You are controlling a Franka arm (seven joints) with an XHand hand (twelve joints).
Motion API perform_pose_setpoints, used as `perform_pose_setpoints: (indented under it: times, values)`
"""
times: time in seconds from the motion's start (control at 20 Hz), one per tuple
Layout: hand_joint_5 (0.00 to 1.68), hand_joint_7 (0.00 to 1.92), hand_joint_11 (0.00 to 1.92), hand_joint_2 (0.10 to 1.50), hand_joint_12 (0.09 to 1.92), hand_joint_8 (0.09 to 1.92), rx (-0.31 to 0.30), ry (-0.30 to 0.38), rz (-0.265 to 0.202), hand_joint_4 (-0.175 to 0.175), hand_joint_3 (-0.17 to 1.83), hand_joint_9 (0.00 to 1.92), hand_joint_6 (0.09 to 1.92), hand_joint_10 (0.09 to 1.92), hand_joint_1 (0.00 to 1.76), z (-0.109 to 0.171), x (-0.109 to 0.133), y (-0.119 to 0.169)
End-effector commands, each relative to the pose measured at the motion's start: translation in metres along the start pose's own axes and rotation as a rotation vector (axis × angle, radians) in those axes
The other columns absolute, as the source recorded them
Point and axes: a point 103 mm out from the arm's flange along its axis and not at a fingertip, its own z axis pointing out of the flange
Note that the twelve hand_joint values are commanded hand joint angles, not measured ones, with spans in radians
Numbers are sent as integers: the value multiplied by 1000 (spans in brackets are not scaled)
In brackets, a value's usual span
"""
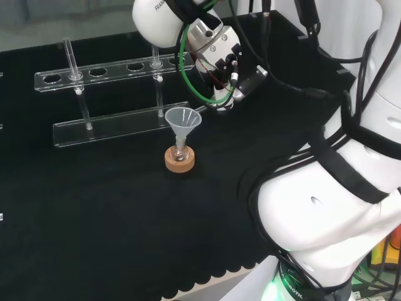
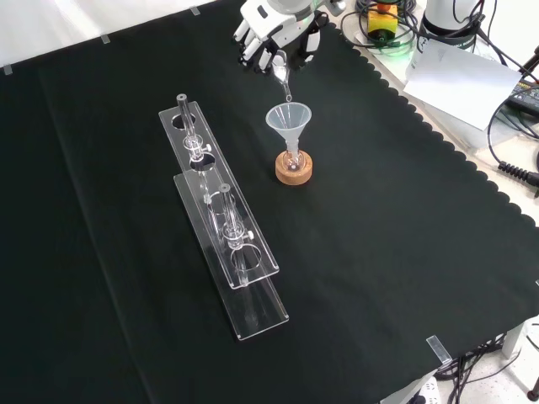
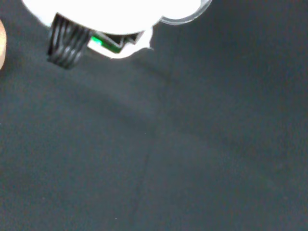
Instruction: Pour all the NaCl from the weighing funnel into the round-bottom flask.
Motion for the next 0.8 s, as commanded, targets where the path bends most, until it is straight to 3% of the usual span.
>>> perform_pose_setpoints:
  times: [0.05,0.35,0.4,0.45,0.8]
  values:
    - [1285,550,661,592,1170,604,2,-44,7,175,762,931,703,408,1132,-8,7,1]
    - [1283,549,661,593,1170,604,9,-82,7,175,764,931,708,406,1132,-14,16,2]
    - [1282,549,661,593,1170,604,31,-89,42,175,764,931,708,406,1131,-14,17,3]
    - [1282,549,661,593,1170,604,35,-101,44,175,764,931,709,406,1131,-14,15,3]
    - [1279,547,660,593,1170,604,14,-138,8,175,765,930,714,405,1131,-20,21,3]
